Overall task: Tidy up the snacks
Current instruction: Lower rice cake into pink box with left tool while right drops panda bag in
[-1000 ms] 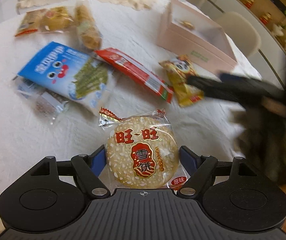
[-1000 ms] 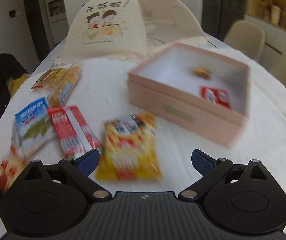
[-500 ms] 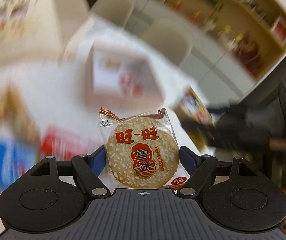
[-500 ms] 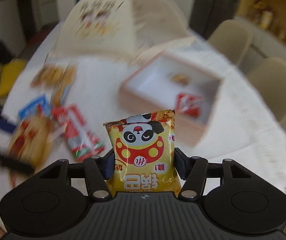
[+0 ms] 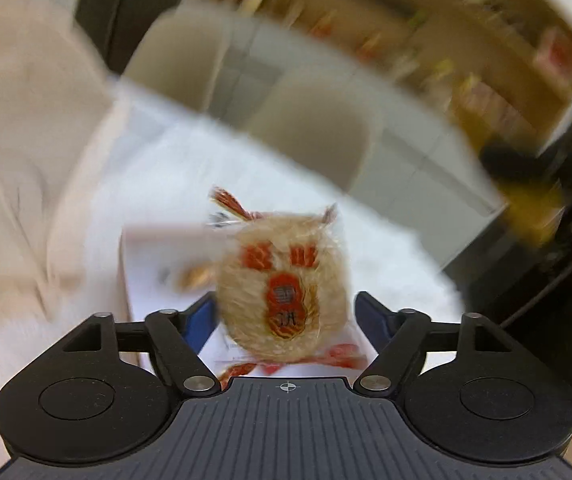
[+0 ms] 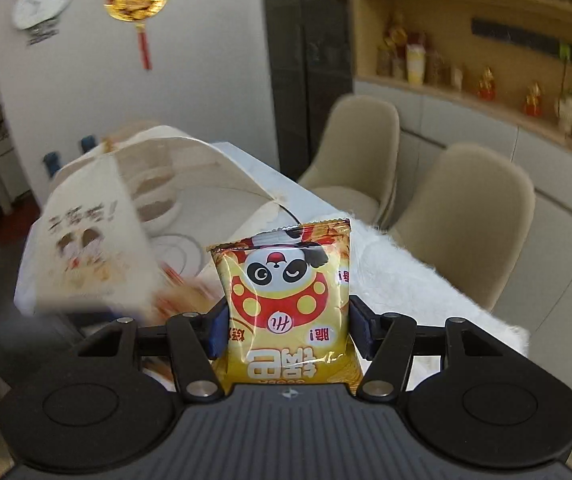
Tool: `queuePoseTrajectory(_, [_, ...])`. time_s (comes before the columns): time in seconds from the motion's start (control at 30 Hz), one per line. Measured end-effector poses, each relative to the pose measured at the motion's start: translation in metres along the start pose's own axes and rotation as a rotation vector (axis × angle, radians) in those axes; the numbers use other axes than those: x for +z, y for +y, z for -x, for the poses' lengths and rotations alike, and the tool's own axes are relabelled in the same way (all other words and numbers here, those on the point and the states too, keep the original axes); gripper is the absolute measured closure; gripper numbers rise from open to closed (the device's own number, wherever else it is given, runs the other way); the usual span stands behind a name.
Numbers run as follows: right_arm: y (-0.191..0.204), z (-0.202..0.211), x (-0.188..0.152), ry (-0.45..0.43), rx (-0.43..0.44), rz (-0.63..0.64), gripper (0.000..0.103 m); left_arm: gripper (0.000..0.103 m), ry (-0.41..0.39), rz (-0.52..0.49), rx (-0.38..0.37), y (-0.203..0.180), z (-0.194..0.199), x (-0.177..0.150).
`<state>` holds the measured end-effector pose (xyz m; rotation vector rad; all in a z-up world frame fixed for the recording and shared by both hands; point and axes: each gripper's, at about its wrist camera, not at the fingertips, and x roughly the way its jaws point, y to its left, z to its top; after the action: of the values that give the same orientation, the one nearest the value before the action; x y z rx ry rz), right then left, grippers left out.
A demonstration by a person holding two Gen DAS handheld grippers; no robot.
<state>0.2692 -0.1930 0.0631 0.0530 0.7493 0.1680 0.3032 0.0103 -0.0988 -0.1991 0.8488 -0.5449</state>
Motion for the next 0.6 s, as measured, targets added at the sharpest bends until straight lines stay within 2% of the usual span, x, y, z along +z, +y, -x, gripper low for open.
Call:
queuePoseTrajectory(0.07, [0.001,-0.052,0.003,0.092,0.0,-0.019,0.033,0.027,0.004,0.027,0.021,0.011,-0.019,-0.01])
queuePoseTrajectory(0.13, [0.002,-0.092,0.0,0.151,-0.051,-0.011,0.033,0.027,-0.017,0.091,0.02,0.019,-0.012,-0.015])
queuePoseTrajectory(0.2, [0.0,-0.108,-0.006,0.18,-0.069,-0.003,0.033,0.027,-0.054,0.143,-0.021,0.026,0.016,-0.022])
queuePoseTrajectory(0.27, [-0.004,-0.104,-0.012,0.183,-0.019,-0.021,0.033,0.027,-0.092,0.191,-0.01,0.036,0.05,-0.03])
queuePoseTrajectory(0.33, [-0.001,-0.095,-0.021,0.18,0.021,0.002,0.032,0.027,-0.118,0.263,0.04,0.053,0.085,-0.037])
queuePoseTrajectory(0.4, [0.008,-0.086,-0.036,0.167,0.022,0.068,0.029,0.027,-0.129,0.341,0.115,0.071,0.118,-0.052])
queuePoseTrajectory(0.53, [0.033,-0.069,-0.079,0.128,0.031,0.204,0.028,0.027,-0.172,0.454,0.269,0.107,0.182,-0.096])
queuePoseTrajectory(0.6, [0.048,-0.06,-0.097,0.121,0.054,0.232,0.027,0.027,-0.202,0.532,0.356,0.128,0.217,-0.12])
